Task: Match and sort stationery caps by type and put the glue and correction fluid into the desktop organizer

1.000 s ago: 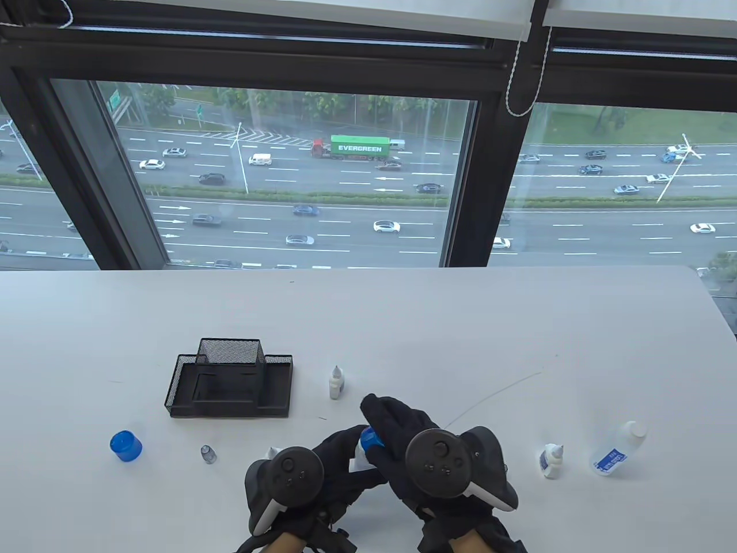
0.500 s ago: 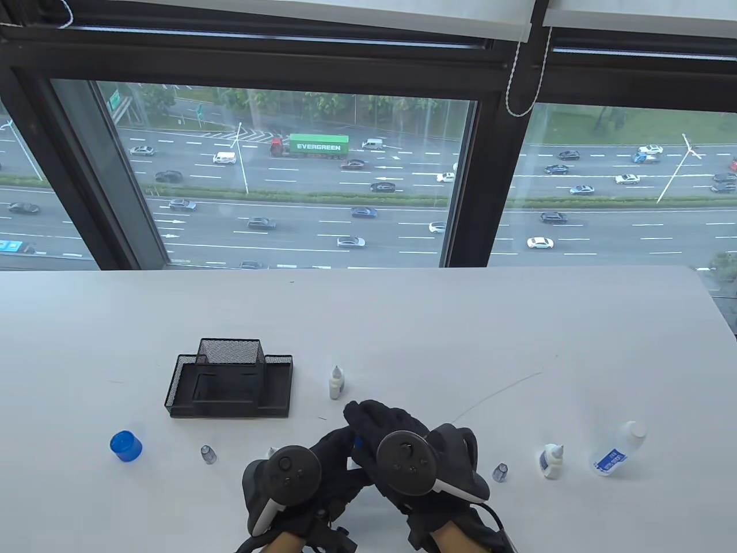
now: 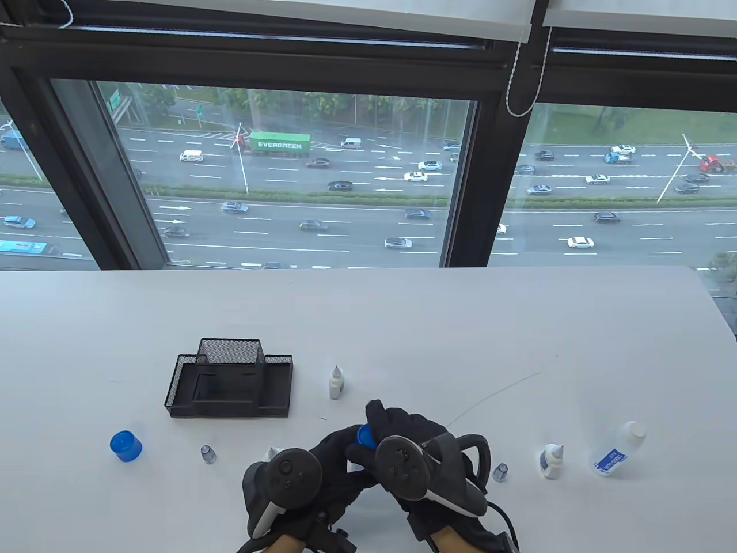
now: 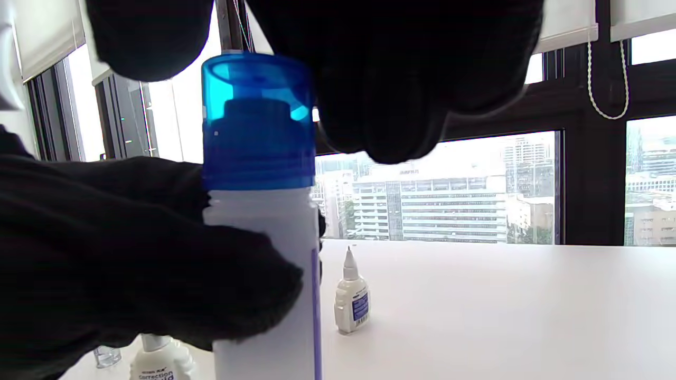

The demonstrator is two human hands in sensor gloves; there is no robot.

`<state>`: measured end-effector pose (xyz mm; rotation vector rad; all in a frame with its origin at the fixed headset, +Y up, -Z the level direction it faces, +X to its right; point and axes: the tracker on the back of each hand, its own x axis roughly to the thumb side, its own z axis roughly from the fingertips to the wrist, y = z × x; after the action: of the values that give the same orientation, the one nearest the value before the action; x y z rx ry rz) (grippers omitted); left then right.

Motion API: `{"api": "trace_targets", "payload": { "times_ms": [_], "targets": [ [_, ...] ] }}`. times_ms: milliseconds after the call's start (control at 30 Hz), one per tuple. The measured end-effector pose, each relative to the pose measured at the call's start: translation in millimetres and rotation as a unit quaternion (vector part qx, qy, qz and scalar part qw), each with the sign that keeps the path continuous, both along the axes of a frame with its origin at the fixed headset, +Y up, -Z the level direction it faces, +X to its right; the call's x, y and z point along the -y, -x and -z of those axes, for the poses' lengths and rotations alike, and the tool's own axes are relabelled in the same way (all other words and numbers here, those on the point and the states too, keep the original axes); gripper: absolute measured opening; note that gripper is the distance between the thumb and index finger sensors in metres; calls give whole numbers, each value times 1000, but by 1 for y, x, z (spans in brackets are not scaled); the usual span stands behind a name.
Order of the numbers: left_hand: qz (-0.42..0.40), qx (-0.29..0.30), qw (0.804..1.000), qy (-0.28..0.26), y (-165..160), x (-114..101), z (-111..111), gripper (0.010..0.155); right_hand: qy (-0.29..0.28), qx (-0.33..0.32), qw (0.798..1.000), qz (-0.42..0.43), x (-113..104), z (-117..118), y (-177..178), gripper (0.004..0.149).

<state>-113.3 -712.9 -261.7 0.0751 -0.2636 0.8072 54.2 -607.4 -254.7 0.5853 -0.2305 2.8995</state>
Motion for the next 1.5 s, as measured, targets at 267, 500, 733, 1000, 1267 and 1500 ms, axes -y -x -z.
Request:
{"api": "trace_targets", "payload": {
  "times_ms": [267,500,733,1000,1267,1500],
  "targets": [
    [1,-1,1000,-8,0,-4,-3,72,40,-14,999,6,0,1,1,69],
    [-10,-1,1000,-12,0,-6,-5,72,112,-97,987,58,4,3,6,68],
    [-14,-5,1000,-4,2,-4,-4,72,41,-14,999,4,2,1,1,75],
    [-14,-7,1000,-8,4,-5,-5,73,33,-7,999,-2,2,1,2,72],
    [-25,-9,1000,-10,5,-7,-5,73,71,-47,996,36,2,0,5,69],
    [-25,-10,1000,-7,5,-6,-4,73,60,-45,995,66,0,-1,2,74]
  ]
}}
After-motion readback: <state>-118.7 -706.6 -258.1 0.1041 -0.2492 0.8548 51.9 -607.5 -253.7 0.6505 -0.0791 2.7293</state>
